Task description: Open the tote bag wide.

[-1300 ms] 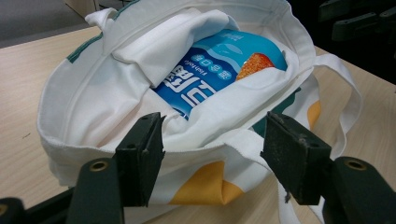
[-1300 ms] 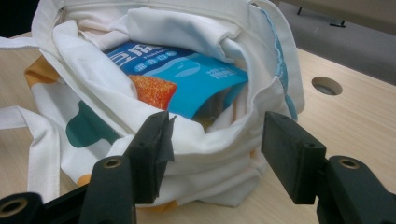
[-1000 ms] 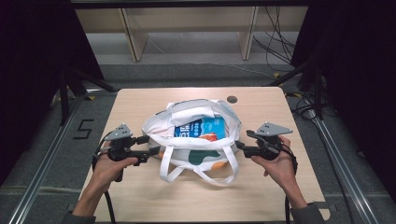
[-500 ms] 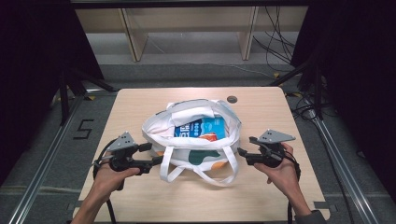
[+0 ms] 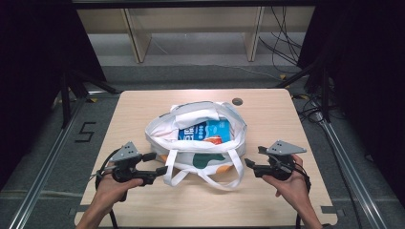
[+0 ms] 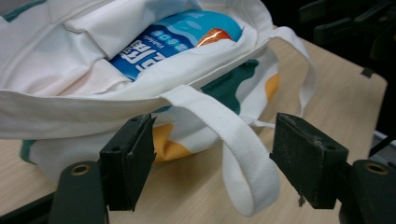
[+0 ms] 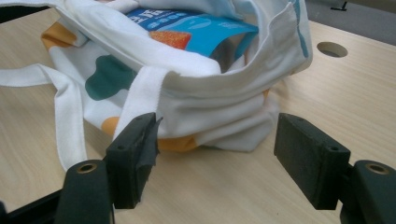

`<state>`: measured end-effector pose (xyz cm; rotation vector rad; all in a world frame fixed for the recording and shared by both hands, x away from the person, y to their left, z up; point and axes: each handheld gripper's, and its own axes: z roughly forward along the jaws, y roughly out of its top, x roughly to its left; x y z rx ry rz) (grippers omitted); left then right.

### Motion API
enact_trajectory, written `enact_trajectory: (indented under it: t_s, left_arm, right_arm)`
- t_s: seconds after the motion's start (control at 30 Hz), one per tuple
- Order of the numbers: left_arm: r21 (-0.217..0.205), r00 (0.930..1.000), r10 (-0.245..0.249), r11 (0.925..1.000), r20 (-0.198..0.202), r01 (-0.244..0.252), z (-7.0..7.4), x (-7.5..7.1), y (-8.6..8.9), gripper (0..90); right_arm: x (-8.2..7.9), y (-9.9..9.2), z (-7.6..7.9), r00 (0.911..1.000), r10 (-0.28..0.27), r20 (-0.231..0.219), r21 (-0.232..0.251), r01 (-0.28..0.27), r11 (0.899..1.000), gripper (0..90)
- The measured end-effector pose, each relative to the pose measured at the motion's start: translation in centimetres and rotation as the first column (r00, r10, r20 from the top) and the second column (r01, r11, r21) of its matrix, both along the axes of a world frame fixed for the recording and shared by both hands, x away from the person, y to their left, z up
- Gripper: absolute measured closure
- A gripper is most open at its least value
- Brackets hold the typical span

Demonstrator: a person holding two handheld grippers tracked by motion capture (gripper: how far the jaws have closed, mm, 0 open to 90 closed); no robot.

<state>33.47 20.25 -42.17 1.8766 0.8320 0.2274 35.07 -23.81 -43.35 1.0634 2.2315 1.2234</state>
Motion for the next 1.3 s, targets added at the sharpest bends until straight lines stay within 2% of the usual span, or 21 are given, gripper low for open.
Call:
enact_trajectory:
  t_s: [0.17, 0.27, 0.3, 0.33, 0.37, 0.47, 0.57, 0.67, 0.73, 0.8, 0.83, 0.87, 0.9, 0.93, 0.97, 1.0, 1.03, 1.1, 1.13, 1.17, 1.3]
  left_arm:
    - [-0.001, 0.9999, -0.007, 1.0000, 0.010, 0.007, 0.1, -1.1, -0.1, 28.8]
    - [0.002, 0.9999, -0.010, 1.0000, 0.013, 0.010, -0.1, -1.6, -0.2, 28.6]
    - [0.011, 0.9998, -0.011, 0.9999, 0.014, 0.010, -0.2, -1.9, -0.3, 28.4]
    - [0.017, 0.9998, -0.014, 0.9997, 0.016, 0.014, -0.3, -2.0, -0.3, 28.2]
    - [0.017, 0.9998, -0.014, 0.9998, 0.012, 0.014, -0.4, -2.2, -0.4, 28.1]
    - [0.037, 0.9996, -0.021, 0.9991, 0.018, 0.020, -0.9, -2.7, -0.6, 28.1]
    - [0.053, 0.9996, -0.014, 0.9985, 0.024, 0.013, -1.4, -3.1, -0.8, 27.8]
    - [0.053, 0.9997, -0.015, 0.9985, 0.021, 0.014, -1.9, -3.5, -0.9, 26.4]
    - [0.054, 0.9995, -0.016, 0.9985, 0.027, 0.014, -2.1, -3.6, -1.0, 26.3]
    - [0.051, 0.9995, -0.014, 0.9986, 0.029, 0.012, -2.3, -3.9, -1.1, 26.2]
    - [0.067, 0.9993, -0.019, 0.9976, 0.032, 0.017, -2.4, -4.0, -1.1, 26.2]
    - [0.054, 0.9994, -0.017, 0.9984, 0.030, 0.015, -2.6, -4.2, -1.2, 26.1]
    - [0.061, 0.9992, -0.015, 0.9980, 0.037, 0.012, -2.7, -4.3, -1.1, 25.8]
    - [0.065, 0.9991, -0.012, 0.9979, 0.042, 0.009, -2.8, -4.5, -1.2, 25.5]
    - [0.060, 0.9992, -0.011, 0.9981, 0.038, 0.009, -2.9, -4.6, -1.2, 25.4]
    - [0.056, 0.9992, -0.007, 0.9984, 0.040, 0.005, -3.1, -4.8, -1.2, 25.4]
    - [0.057, 0.9992, -0.002, 0.9984, 0.040, -0.001, -3.2, -5.0, -1.2, 25.1]
    - [0.061, 0.9987, -0.005, 0.9982, 0.050, 0.002, -3.4, -5.2, -1.1, 25.0]
    - [0.054, 0.9987, 0.009, 0.9985, 0.050, -0.012, -3.6, -5.5, -1.2, 25.0]
    - [0.069, 0.9985, 0.008, 0.9975, 0.054, -0.012, -3.9, -5.6, -1.2, 25.0]
    - [0.070, 0.9990, 0.006, 0.9975, 0.043, -0.009, -4.6, -6.1, -1.5, 24.9]
  right_arm:
    - [-0.6, 0.0, -0.3, 0.9998, 0.017, 0.007, -0.009, -0.017, 1.000, 29.7]
    - [-1.2, 0.0, -0.6, 1.0000, 0.005, 0.002, 0.004, -0.005, 1.000, 29.6]
    - [-1.5, 0.0, -0.6, 0.9998, 0.007, -0.020, 0.006, -0.007, 1.000, 29.6]
    - [-1.4, -0.2, -0.7, 0.9998, 0.018, 0.010, 0.002, -0.018, 1.000, 29.5]
    - [-1.7, -0.2, -0.8, 0.9998, 0.017, -0.012, 0.010, -0.017, 1.000, 29.4]
    - [-2.2, -0.1, -1.1, 0.9997, 0.013, -0.020, 0.032, -0.013, 0.999, 28.9]
    - [-2.7, -0.5, -1.4, 0.9996, 0.030, 0.001, 0.011, -0.030, 0.999, 28.8]
    - [-3.2, -0.4, -1.8, 0.9994, 0.023, -0.027, 0.040, -0.022, 0.999, 28.3]
    - [-3.1, -0.5, -1.8, 0.9994, 0.032, -0.016, 0.027, -0.031, 0.999, 28.2]
    - [-3.5, -0.6, -2.0, 0.9994, 0.013, -0.032, 0.029, -0.012, 1.000, 28.2]
    - [-3.6, -0.6, -2.1, 0.9991, 0.020, -0.038, 0.036, -0.019, 0.999, 28.1]
    - [-3.7, -0.6, -2.3, 0.9993, 0.011, -0.036, 0.048, -0.009, 0.999, 27.9]
    - [-3.6, -0.8, -2.4, 0.9995, 0.027, -0.013, 0.027, -0.027, 0.999, 27.6]
    - [-3.7, -0.9, -2.5, 0.9997, 0.022, -0.012, 0.024, -0.022, 0.999, 27.5]
    - [-4.1, -0.7, -2.5, 0.9990, 0.012, -0.043, 0.051, -0.010, 0.999, 27.5]
    - [-4.0, -0.9, -2.6, 0.9996, 0.025, -0.017, 0.033, -0.024, 0.999, 27.4]
    - [-4.2, -1.0, -2.6, 0.9989, 0.031, -0.036, 0.038, -0.029, 0.999, 27.2]
    - [-4.6, -0.9, -2.7, 0.9992, 0.009, -0.039, 0.040, -0.007, 0.999, 26.9]
    - [-4.6, -1.0, -2.8, 0.9996, 0.023, -0.015, 0.029, -0.022, 0.999, 26.5]
    - [-5.0, -0.8, -2.8, 0.9985, 0.011, -0.053, 0.043, -0.009, 0.999, 26.3]
    - [-5.5, -0.9, -3.2, 0.9987, 0.015, -0.048, 0.033, -0.013, 0.999, 24.9]
